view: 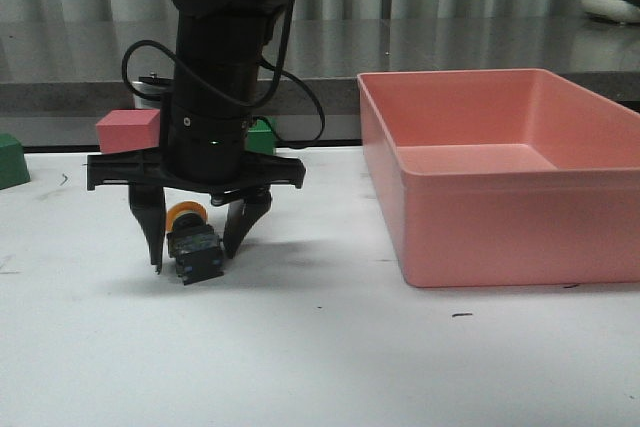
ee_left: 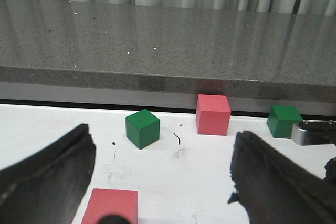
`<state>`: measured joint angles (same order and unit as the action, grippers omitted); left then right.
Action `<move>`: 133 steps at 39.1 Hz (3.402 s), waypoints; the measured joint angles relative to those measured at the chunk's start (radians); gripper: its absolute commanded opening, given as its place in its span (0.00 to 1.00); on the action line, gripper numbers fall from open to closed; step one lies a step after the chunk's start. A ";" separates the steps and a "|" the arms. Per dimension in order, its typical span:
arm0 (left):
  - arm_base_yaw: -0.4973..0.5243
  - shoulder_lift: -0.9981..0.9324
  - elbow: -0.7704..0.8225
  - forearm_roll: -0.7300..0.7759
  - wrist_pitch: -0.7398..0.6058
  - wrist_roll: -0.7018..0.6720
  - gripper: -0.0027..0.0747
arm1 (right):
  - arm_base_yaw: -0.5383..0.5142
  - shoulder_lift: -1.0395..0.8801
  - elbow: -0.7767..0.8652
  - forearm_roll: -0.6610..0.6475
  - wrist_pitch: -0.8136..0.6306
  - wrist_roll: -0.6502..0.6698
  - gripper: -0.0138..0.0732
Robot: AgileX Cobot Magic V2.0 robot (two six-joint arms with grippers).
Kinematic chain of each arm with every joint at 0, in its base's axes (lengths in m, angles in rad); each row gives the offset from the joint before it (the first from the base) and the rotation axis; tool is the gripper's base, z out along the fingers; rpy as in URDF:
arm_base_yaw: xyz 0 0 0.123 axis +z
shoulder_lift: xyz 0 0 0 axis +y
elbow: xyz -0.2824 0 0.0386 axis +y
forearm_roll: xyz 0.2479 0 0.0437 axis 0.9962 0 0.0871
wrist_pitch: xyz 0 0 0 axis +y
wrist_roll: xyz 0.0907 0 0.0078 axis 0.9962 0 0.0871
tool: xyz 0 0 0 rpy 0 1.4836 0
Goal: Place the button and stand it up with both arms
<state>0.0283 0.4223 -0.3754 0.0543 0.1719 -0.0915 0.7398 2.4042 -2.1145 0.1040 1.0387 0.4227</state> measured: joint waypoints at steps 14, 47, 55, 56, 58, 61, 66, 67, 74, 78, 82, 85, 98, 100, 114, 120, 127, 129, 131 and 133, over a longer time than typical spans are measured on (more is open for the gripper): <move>0.000 0.000 0.000 0.000 0.000 0.000 0.69 | 0.002 -0.194 -0.002 0.006 0.026 -0.059 0.35; 0.000 0.000 0.000 0.000 0.000 0.000 0.69 | -0.165 -0.435 -0.002 -0.060 0.209 -0.166 0.08; 0.000 0.000 0.000 0.000 0.000 0.000 0.69 | -0.255 -0.524 0.079 -0.072 0.209 -0.193 0.08; 0.000 0.000 0.000 0.000 0.000 0.000 0.69 | -0.264 -0.538 0.096 -0.072 0.209 -0.197 0.08; 0.000 0.000 0.000 0.000 0.000 0.000 0.69 | -0.301 -0.572 0.142 -0.073 0.209 -0.201 0.08; 0.000 0.000 0.000 0.000 0.000 0.000 0.69 | -0.351 -0.632 0.228 -0.078 0.209 -0.218 0.08; 0.000 0.000 0.000 0.000 0.000 0.000 0.69 | -0.451 -0.736 0.393 -0.084 0.209 -0.229 0.08; 0.000 0.000 0.000 0.000 0.000 0.000 0.69 | -0.479 -0.769 0.431 -0.086 0.209 -0.229 0.08; 0.000 0.000 0.000 0.000 0.000 0.000 0.69 | -0.587 -0.948 0.675 -0.104 0.192 -0.236 0.08; 0.000 0.000 0.000 0.000 0.000 0.000 0.69 | -0.601 -1.046 0.817 -0.137 0.135 -0.241 0.08; 0.000 0.000 0.000 0.000 0.000 0.000 0.69 | -0.601 -1.168 0.968 -0.146 0.047 -0.243 0.08; 0.000 0.000 0.000 0.000 0.000 0.000 0.69 | -0.601 -1.261 1.090 -0.146 -0.040 -0.245 0.08; 0.000 0.000 0.000 0.000 0.000 0.000 0.69 | -0.601 -1.797 1.532 -0.159 -0.395 -0.245 0.08; 0.000 0.000 0.000 0.000 0.000 0.000 0.69 | -0.601 -1.879 1.579 -0.166 -0.436 -0.245 0.08; 0.000 0.000 0.000 0.000 0.000 0.000 0.69 | -0.601 -2.208 1.698 -0.180 -0.536 -0.247 0.08; 0.000 0.000 0.000 -0.003 -0.002 0.000 0.69 | -0.601 -2.214 1.698 -0.180 -0.540 -0.247 0.08; 0.000 0.016 -0.002 -0.034 -0.002 0.000 0.70 | -0.601 -2.216 1.698 -0.180 -0.540 -0.247 0.08; -0.003 0.041 -0.016 -0.036 0.000 0.000 0.69 | -0.601 -2.216 1.698 -0.180 -0.540 -0.247 0.08; -0.012 0.073 -0.034 -0.038 0.002 0.000 0.70 | -0.601 -2.216 1.698 -0.180 -0.540 -0.247 0.08; -0.029 0.113 -0.061 -0.038 0.007 0.000 0.70 | -0.601 -2.216 1.698 -0.180 -0.540 -0.247 0.08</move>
<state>-0.0006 0.5357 -0.4362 0.0167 0.1791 -0.0915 0.1390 0.1879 -0.4165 -0.0765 0.4982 0.1759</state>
